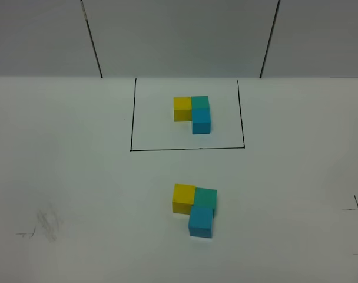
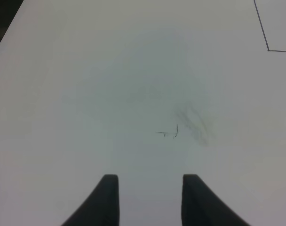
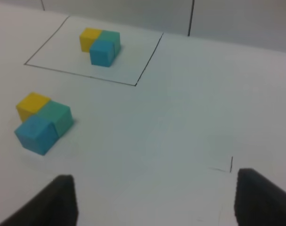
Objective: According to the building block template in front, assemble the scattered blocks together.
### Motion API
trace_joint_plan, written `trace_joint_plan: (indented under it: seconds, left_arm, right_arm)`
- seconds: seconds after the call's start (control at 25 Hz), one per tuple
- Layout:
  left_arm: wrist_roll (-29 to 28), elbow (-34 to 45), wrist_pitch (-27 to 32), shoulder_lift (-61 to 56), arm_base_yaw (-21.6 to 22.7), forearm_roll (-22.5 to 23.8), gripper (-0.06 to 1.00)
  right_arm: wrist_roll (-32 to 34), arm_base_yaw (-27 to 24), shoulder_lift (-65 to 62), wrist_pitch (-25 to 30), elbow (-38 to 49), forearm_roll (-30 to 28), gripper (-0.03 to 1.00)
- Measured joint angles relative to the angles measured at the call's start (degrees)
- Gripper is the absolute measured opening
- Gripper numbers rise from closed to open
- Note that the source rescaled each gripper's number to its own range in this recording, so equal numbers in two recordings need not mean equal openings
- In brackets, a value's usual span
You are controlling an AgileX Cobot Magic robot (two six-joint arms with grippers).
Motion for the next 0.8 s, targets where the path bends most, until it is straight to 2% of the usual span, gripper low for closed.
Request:
trace_joint_plan:
  seconds: [0.2,0.52,0.8]
  left_arm:
    - [0.0,0.0,0.0,0.0,0.0,0.0,0.0]
    - [0.0,0.0,0.0,0.0,0.0,0.0,0.0]
    - [0.0,0.0,0.0,0.0,0.0,0.0,0.0]
  right_arm:
    - [0.0,0.0,0.0,5.9,0.0,-2.6,0.41]
    - [0.0,-0.2,0.0,6.1,0.0,-1.9,0.22]
    - [0.0,-9.0,0.0,6.1,0.0,-0.4,0.06]
